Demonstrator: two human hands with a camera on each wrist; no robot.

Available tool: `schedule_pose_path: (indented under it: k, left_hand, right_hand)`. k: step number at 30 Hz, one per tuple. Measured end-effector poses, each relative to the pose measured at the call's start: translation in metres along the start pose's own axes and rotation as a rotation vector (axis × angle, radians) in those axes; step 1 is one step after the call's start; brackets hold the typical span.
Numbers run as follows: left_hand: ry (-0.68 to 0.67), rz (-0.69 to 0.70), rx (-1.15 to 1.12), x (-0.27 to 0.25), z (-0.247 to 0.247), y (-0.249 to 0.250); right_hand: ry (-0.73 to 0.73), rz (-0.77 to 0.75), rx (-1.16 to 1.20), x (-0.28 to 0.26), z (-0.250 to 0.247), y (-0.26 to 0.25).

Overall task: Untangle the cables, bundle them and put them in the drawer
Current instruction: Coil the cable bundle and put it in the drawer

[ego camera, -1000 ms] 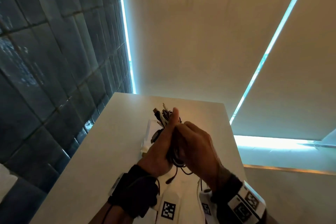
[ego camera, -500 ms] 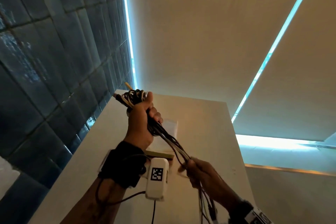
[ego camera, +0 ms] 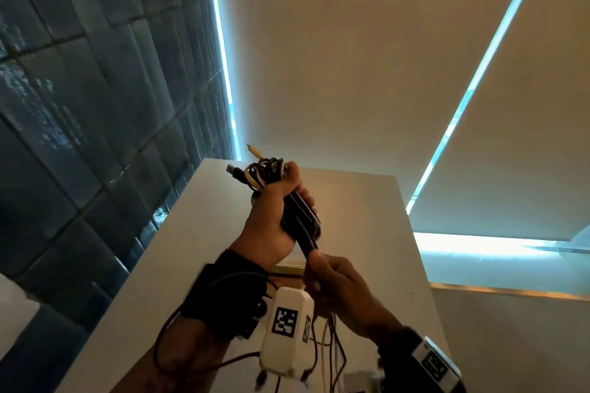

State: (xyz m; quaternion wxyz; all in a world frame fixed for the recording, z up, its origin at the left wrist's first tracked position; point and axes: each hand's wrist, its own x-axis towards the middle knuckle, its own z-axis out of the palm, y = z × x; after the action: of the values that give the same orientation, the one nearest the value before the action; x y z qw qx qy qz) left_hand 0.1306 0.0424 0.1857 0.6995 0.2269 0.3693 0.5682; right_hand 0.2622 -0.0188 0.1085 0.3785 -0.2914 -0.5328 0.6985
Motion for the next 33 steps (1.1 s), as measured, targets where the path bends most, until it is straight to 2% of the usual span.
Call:
schedule_pose_path:
  k: [4, 7, 10, 14, 18, 20, 24, 27, 30, 33]
  left_hand:
    - [-0.037, -0.075, -0.21, -0.006, 0.001, 0.002]
    - [-0.111, -0.132, -0.182, -0.011, -0.009, 0.001]
    - [-0.188, -0.195, -0.054, -0.017, -0.024, 0.002]
    - [-0.264, -0.24, 0.029, -0.022, -0.036, -0.005]
    - [-0.313, -0.241, 0.196, -0.025, -0.04, -0.018]
    - [-0.323, -0.215, 0.274, -0.026, -0.042, -0.02]
    - [-0.337, -0.182, 0.397, -0.026, -0.043, -0.026]
    - [-0.467, -0.148, 0.574, -0.028, -0.04, -0.03]
    - [-0.609, -0.22, 0.618, -0.03, -0.041, -0.027]
    - [-0.627, -0.179, 0.717, -0.033, -0.039, -0.017]
  right_hand:
    - [-0.079, 0.143, 0.003, -0.005, -0.003, 0.009]
    - [-0.14, 0.248, -0.083, -0.01, -0.018, 0.008]
    - [-0.137, 0.342, -0.39, -0.013, -0.044, -0.005]
    - [-0.151, 0.441, -0.773, -0.009, -0.069, -0.052]
    - [-0.183, 0.427, -0.95, 0.001, -0.084, -0.101]
    - [-0.155, 0.387, -1.03, 0.005, -0.087, -0.116]
    - [-0.115, 0.179, -1.236, 0.021, -0.075, -0.133]
    - [-0.16, 0.091, -1.308, 0.033, -0.058, -0.14]
    - [-0.218, 0.067, -1.341, 0.041, -0.051, -0.145]
    - [-0.226, 0.046, -1.31, 0.043, -0.049, -0.144]
